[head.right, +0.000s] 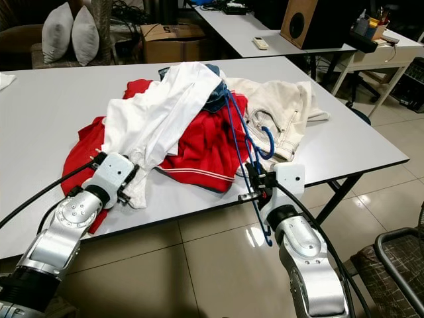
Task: Hang hanger
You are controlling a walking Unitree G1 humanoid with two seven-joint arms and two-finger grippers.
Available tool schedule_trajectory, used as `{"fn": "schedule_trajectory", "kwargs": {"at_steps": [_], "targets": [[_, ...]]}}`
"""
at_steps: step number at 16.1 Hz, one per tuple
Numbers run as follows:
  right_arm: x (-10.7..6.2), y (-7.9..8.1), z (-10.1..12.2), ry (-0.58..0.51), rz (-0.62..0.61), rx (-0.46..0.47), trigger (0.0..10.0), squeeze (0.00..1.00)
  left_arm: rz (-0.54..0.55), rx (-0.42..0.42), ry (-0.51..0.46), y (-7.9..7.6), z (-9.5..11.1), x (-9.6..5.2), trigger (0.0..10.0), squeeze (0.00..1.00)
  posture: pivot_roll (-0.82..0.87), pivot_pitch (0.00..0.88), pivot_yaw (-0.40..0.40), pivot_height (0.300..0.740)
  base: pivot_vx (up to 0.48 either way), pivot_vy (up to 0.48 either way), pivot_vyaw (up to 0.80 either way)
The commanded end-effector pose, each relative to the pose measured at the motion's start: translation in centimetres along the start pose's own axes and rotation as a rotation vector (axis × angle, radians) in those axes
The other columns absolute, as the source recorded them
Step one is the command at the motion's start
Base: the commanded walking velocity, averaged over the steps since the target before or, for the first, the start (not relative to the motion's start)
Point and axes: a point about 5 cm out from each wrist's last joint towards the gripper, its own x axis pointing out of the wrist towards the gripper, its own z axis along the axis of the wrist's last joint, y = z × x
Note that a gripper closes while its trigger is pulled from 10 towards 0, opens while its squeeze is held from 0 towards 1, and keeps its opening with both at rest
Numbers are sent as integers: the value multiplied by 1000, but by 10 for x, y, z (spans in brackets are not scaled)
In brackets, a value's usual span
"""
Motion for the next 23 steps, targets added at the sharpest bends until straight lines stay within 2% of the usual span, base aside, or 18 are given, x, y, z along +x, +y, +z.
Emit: {"fn": "schedule_trajectory", "kwargs": {"at_steps": [1, 5, 9, 11, 13, 14, 15, 17, 18, 19, 21, 23], "targets": [[1, -2, 5, -28, -7, -10, 10000, 0, 15, 2, -3, 3, 2, 2, 0, 0, -106, 0, -59, 740, 0, 0, 0], [1, 1, 4, -30, -6, -5, 10000, 0, 21, -26, -11, 7, 4, 4, 0, 0, -100, 0, -49, 740, 0, 0, 0], [0, 2, 2, -30, -12, 1, 10000, 0, 12, -20, -19, 7, 4, 5, 0, 0, -100, 0, -41, 740, 0, 0, 0], [0, 2, 3, -35, -13, 3, 10000, 0, 22, -49, -68, 11, 11, 5, 0, 0, -94, 0, -45, 740, 0, 0, 0], [1, -2, 6, -54, 10, 13, 10000, 0, -21, -259, -334, 20, 50, 0, 0, 0, -89, 0, -45, 740, 0, 0, 0], [-2, -4, 11, -80, 71, 33, 10000, 0, -32, -354, -464, 32, 69, -6, 0, 0, -87, 0, -44, 740, 0, 0, 0], [-6, -5, 14, -101, 128, 60, 10000, 0, -30, -405, -536, 42, 81, -10, 0, 0, -86, 0, -43, 740, 0, 0, 0], [-12, -6, 17, -112, 205, 68, 10000, 0, -21, -445, -601, 54, 93, -15, 0, 0, -84, 0, -39, 740, 0, 0, 0], [-23, -6, 21, -116, 326, 90, 10000, 0, -6, -501, -678, 71, 107, -21, 0, 0, -81, 0, -36, 740, 0, 0, 0], [-31, -5, 22, -108, 409, 94, 10000, 0, -3, -527, -709, 79, 113, -23, 0, 0, -81, 0, -34, 740, 0, 0, 0], [-43, -7, 20, -71, 507, 69, 10000, 0, -14, -590, -766, 85, 122, -27, 0, 0, -82, 0, -28, 740, 0, 0, 0], [-49, -10, 21, -63, 532, 75, 10000, 0, -21, -623, -815, 89, 130, -30, 0, 0, -83, 0, -22, 740, 0, 0, 0]]}}
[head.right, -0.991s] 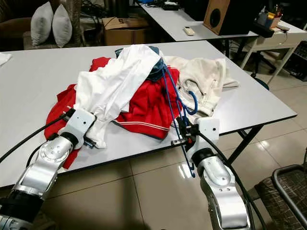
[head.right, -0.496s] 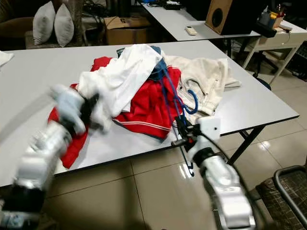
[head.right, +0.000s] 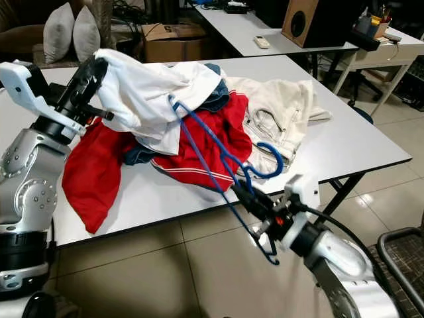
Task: Hang hanger
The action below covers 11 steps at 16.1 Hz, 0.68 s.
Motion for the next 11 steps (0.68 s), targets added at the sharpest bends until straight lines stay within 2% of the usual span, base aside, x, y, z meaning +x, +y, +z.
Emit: {"fn": "schedule_trajectory", "kwargs": {"at_steps": [1, 3, 6, 8, 11], "targets": [[-5, 0, 7, -14, 18, -8, 10000, 0, -26, -39, -72, -5, 15, 7, 0, 0, -83, 0, -20, 740, 0, 0, 0], [-7, 4, 5, 21, 68, 1, 10000, 0, 24, -194, -163, 4, 29, 10, 0, 0, -79, 0, -17, 740, 0, 0, 0], [-4, 7, -4, 90, 96, -8, 10000, 0, -31, -149, -105, -1, 26, 10, 0, 0, -74, 0, -19, 740, 0, 0, 0], [9, -3, -12, 125, 19, -36, 10000, 0, -134, -174, -56, -16, 22, 9, 0, 0, -71, 0, -18, 740, 0, 0, 0], [29, -11, -11, 116, -8, -63, 10000, 0, -283, -137, 67, -34, 11, 6, 0, 0, -72, 0, -15, 740, 0, 0, 0]]}}
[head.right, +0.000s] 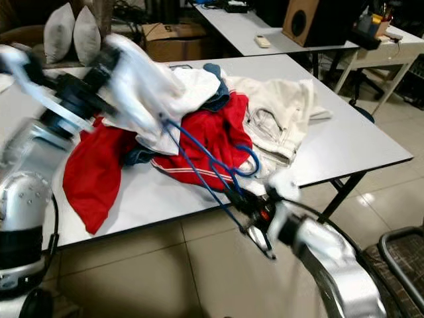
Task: Hang hanger
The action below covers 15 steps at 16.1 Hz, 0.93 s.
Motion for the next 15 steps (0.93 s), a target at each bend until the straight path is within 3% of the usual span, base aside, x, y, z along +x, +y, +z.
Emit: {"fn": "schedule_trajectory", "kwargs": {"at_steps": [1, 3, 5, 6, 7, 8, 10, 12, 15], "targets": [[3, -6, 3, -6, -35, -23, 10000, 0, -58, 19, 71, -7, -6, 0, 0, 0, -63, 0, -19, 740, 0, 0, 0], [7, -18, 11, -42, -80, -38, 10000, 0, -62, 34, 155, -8, -13, -7, 0, 0, -56, 0, -30, 740, 0, 0, 0], [1, -30, 18, -91, -148, -30, 10000, 0, 16, 82, 149, 4, -8, -11, 0, 0, -55, 0, -32, 740, 0, 0, 0], [-6, -38, 24, -140, -191, -7, 10000, 0, 109, 140, 146, 18, -3, -15, 196, 0, -55, 0, -37, 740, 0, 0, 0], [-12, -38, 29, -177, -174, 11, 10000, 0, 201, 180, 146, 31, 1, -18, 784, 0, -55, 0, -37, 740, 0, 0, 0], [-18, -34, 33, -206, -138, 26, 10000, 0, 283, 198, 129, 44, 7, -22, 0, 0, -63, 0, -34, 740, 0, 0, 0], [-25, -32, 38, -239, -108, 47, 10000, 0, 319, 187, 110, 51, 13, -24, 0, 0, -70, 0, -27, 740, 0, 0, 0], [-28, -32, 42, -271, -109, 68, 10000, 0, 281, 193, 160, 48, 5, -25, 0, 0, -72, 0, -25, 740, 0, 0, 0], [-25, -24, 34, -221, -59, 90, 10000, 0, 262, 158, 197, 39, -10, -21, 0, 0, -73, 0, -30, 740, 0, 0, 0]]}}
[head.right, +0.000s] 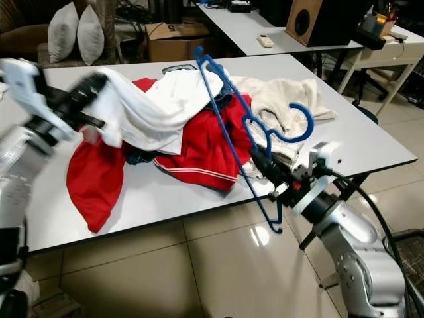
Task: Hang hanger
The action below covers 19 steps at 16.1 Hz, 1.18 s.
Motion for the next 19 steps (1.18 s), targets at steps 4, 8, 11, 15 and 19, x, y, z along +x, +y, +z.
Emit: {"fn": "schedule_trajectory", "kwargs": {"at_steps": [4, 8, 11, 15, 19], "targets": [[-15, 21, -11, 168, 208, 3, 10000, 0, -15, -148, -7, -16, 2, 14, 0, 0, -70, 0, -35, 740, 0, 0, 0], [-22, 26, -14, 227, 264, 14, 10000, 0, 25, -461, 17, -17, -6, 20, 0, 0, -72, 0, -27, 740, 0, 0, 0], [-18, 15, -25, 285, 143, 8, 10000, 0, 167, -347, 424, -4, -74, -18, 0, 0, -73, 0, -24, 740, 0, 0, 0], [-13, 9, -27, 298, 106, -11, 10000, 0, 363, 14, 560, 32, -93, -44, 10000, 0, -65, 0, -35, 740, 0, 0, 0], [-7, 12, -29, 302, 112, -22, 10000, 0, 306, 277, 457, 43, -67, -40, 10000, 1000, -62, 0, -45, 740, 0, 0, 0]]}}
